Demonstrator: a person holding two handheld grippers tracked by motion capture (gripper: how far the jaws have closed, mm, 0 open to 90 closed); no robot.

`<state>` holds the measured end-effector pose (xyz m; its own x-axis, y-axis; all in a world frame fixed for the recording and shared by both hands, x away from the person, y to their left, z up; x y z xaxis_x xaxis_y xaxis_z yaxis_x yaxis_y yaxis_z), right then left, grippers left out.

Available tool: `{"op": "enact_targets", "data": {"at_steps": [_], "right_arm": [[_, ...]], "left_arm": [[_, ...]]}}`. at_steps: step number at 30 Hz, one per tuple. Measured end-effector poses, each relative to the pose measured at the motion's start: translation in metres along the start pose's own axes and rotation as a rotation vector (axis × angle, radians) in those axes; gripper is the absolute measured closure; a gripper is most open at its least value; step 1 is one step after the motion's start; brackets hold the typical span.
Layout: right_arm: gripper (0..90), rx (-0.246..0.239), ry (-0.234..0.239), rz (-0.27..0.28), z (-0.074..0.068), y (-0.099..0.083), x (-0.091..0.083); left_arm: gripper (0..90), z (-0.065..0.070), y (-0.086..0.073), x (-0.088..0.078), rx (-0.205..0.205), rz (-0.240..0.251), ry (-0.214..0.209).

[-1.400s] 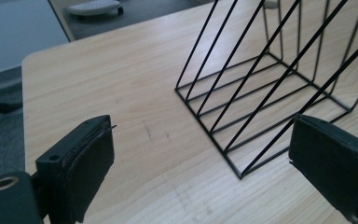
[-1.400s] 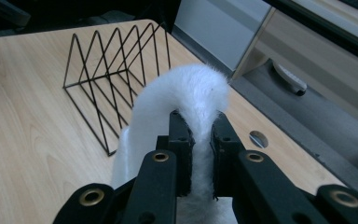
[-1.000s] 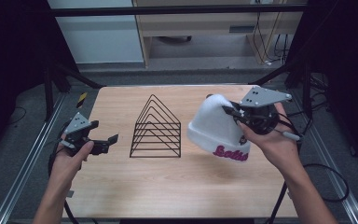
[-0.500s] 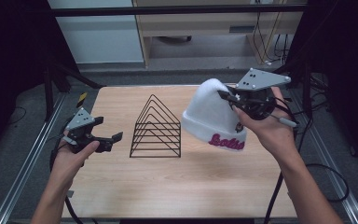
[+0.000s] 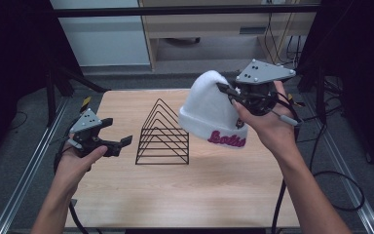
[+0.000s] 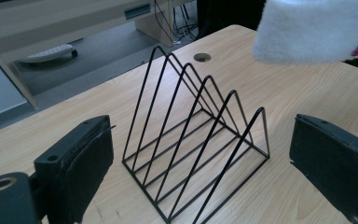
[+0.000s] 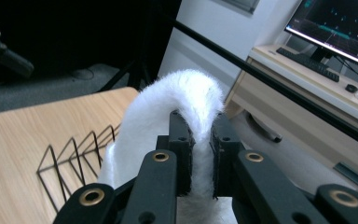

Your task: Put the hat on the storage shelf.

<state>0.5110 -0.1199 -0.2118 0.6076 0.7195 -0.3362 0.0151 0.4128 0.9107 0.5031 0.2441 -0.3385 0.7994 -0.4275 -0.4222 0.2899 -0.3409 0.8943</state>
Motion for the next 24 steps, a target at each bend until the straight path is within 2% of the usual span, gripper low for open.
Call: {"op": "enact_targets", "data": {"at_steps": [12,18,21,24], "right_arm": [[82.2,-0.014,0.021,0.076,-0.003,0.033,0.019],[82.2,-0.012,0.042,0.094,-0.006,0.042,0.031],[82.2,-0.010,0.059,0.102,-0.008,0.045,0.038],[82.2,-0.007,0.066,0.107,-0.008,0.047,0.042]], "left_arm": [[7.7,0.010,0.023,0.005,0.032,0.028,-0.029],[7.7,0.019,0.032,0.016,0.031,0.035,-0.074],[7.8,0.021,0.035,0.019,0.038,0.033,-0.082],[7.9,0.022,0.041,0.025,0.025,0.041,-0.092]]}}
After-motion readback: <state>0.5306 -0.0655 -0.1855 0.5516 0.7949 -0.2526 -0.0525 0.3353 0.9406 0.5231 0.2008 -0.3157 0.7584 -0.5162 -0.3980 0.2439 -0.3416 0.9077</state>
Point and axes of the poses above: each handheld gripper's, and its own axes: x roughly forward along the jaws, y roughly out of its top, z roughly to its right, the point moved 4 cm from there along x, roughly forward along the jaws, and after that the axes turned 12 degrees about y, right-handed, at the moved point
